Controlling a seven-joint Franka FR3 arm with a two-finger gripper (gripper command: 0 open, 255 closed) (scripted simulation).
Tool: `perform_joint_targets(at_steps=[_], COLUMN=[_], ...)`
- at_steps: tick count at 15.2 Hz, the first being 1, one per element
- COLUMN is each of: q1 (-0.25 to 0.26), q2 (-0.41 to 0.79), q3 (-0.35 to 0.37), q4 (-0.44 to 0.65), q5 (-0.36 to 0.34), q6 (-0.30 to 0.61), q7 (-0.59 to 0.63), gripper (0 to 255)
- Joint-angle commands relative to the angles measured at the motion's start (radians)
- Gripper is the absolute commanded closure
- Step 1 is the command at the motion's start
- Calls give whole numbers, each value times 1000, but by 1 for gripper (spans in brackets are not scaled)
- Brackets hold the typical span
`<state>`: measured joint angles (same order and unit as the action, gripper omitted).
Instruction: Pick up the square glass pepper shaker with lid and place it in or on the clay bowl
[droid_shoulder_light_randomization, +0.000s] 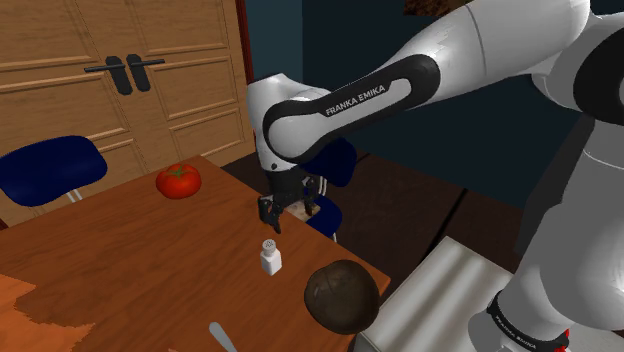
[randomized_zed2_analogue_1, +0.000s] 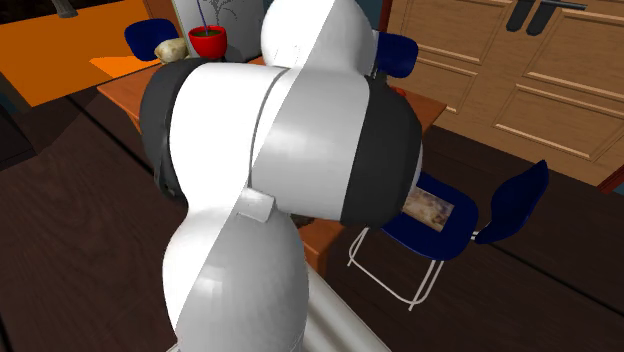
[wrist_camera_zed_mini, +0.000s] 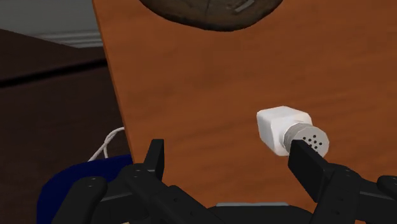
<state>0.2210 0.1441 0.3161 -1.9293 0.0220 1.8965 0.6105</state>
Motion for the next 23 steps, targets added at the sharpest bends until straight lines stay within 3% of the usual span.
perform_joint_targets(at_steps=[1,6,14,21,22,23], q1=[21,79,82,82,82,82], q2=[80,251,271,272,272,272], q3=[10,21,17,17,17,17], q4=[69,246,169,170,170,170], q5=[-18,-58,-65,-65,-65,-65], q6=[5,-10,86,85,85,85], q7=[33,96,100,100,100,100], gripper=[0,0,0,0,255,255])
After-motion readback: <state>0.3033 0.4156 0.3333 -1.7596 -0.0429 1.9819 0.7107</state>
